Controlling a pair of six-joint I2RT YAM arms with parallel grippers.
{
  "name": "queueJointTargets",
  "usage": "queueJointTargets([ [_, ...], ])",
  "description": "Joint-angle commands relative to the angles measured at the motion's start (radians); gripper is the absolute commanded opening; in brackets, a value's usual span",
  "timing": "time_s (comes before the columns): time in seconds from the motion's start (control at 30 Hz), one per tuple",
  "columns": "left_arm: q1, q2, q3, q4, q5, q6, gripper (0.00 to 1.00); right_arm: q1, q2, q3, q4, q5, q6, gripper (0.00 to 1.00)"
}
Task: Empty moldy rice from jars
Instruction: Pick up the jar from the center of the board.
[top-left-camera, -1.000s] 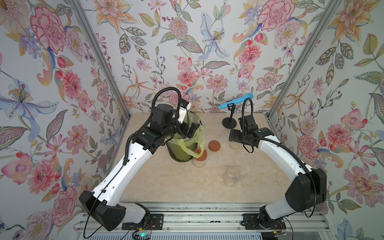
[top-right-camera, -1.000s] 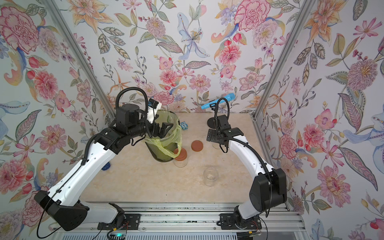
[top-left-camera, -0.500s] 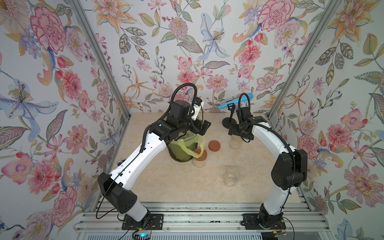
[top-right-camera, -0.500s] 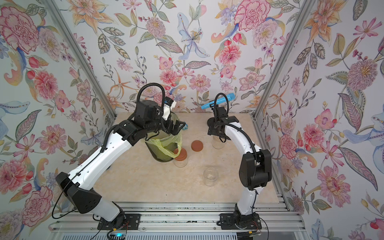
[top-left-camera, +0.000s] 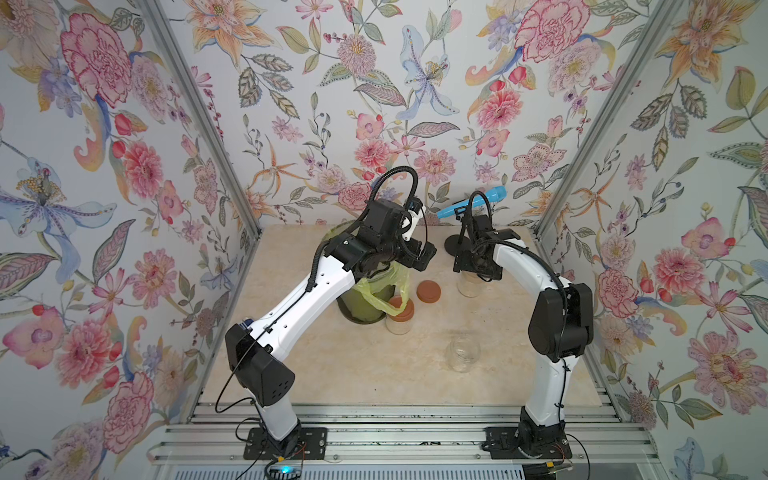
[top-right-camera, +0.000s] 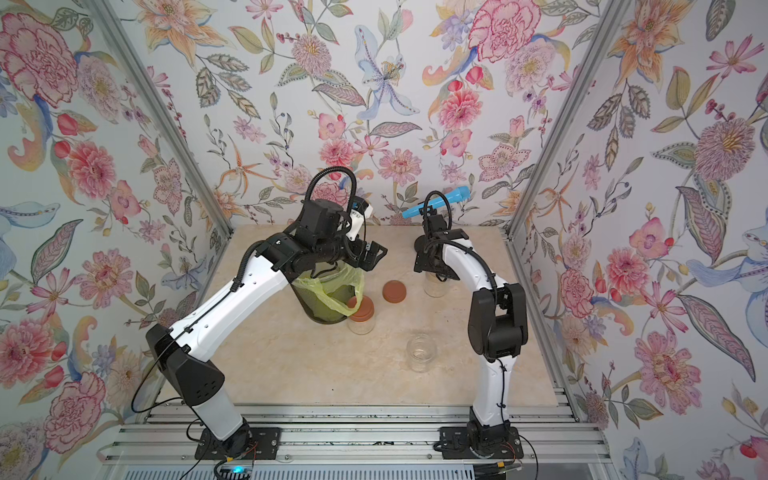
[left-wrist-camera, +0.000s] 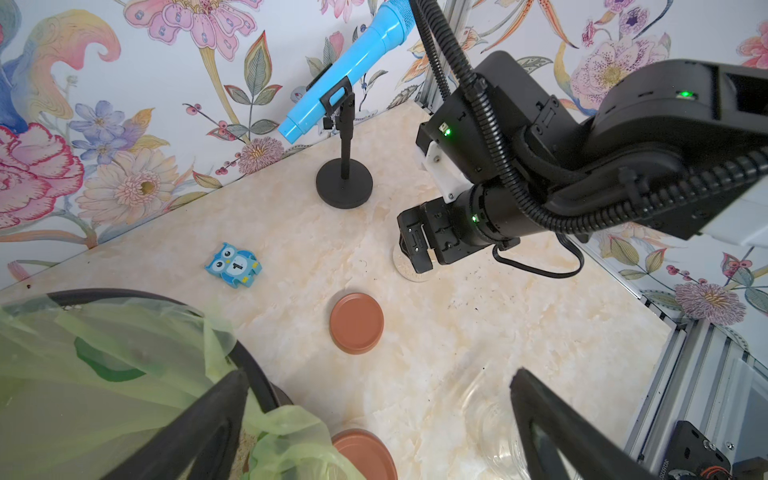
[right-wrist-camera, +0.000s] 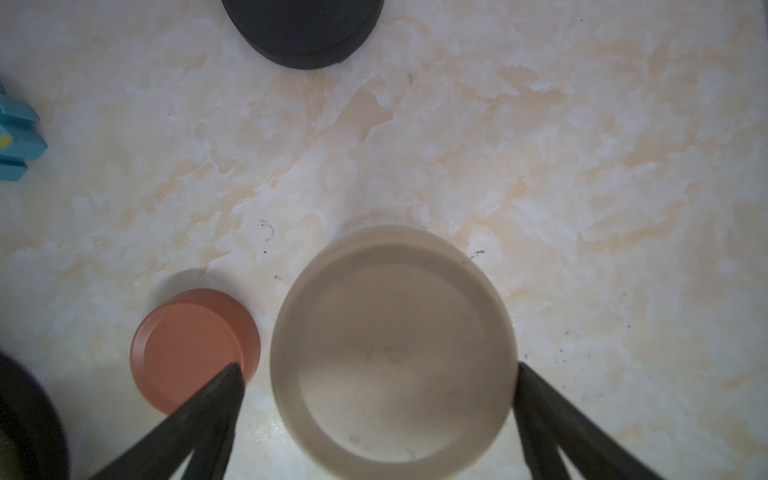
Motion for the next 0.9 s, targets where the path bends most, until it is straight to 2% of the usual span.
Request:
queueJointTargets([
  [0.0, -0.006, -0.002, 0.036, -0.026, 0.009, 0.020, 1.00, -0.011, 0.031, 0.028, -0.030, 0.005, -0.015, 1.00],
  [0.17, -0.006, -0.060, -0.053, 0.065, 0.038, 0.083, 1.00, -0.020, 0.069, 0.035, -0.030, -0.005, -0.023, 1.00],
  [0.3, -0.005, -0.133, -0.171, 0.175, -0.008, 0.077, 1.00, -0.027, 0.095, 0.044, -0.028, -0.016, -0.026, 1.00],
  [0.43, -0.006, -0.139, -0.198, 0.169, -0.067, 0.041, 1.00, -0.030, 0.124, 0.061, -0.029, -0.020, -0.034, 1.00],
  [0.6, -0.004, -0.136, -0.206, 0.150, -0.077, 0.049, 1.00, -0.029, 0.153, 0.086, -0.029, -0.026, -0.040, 0.99],
  [0.7, -0.004, -0.147, -0.217, 0.156, -0.080, 0.051, 1.00, -0.029, 0.168, 0.101, -0.030, -0.027, -0.047, 0.92],
  [0.8, -0.004, -0.166, -0.247, 0.174, -0.088, 0.047, 1.00, -0.029, 0.176, 0.109, -0.030, -0.026, -0.047, 0.81],
  [0.87, -0.004, -0.166, -0.254, 0.167, -0.101, 0.049, 1.00, -0.031, 0.180, 0.112, -0.030, -0.026, -0.046, 0.62],
])
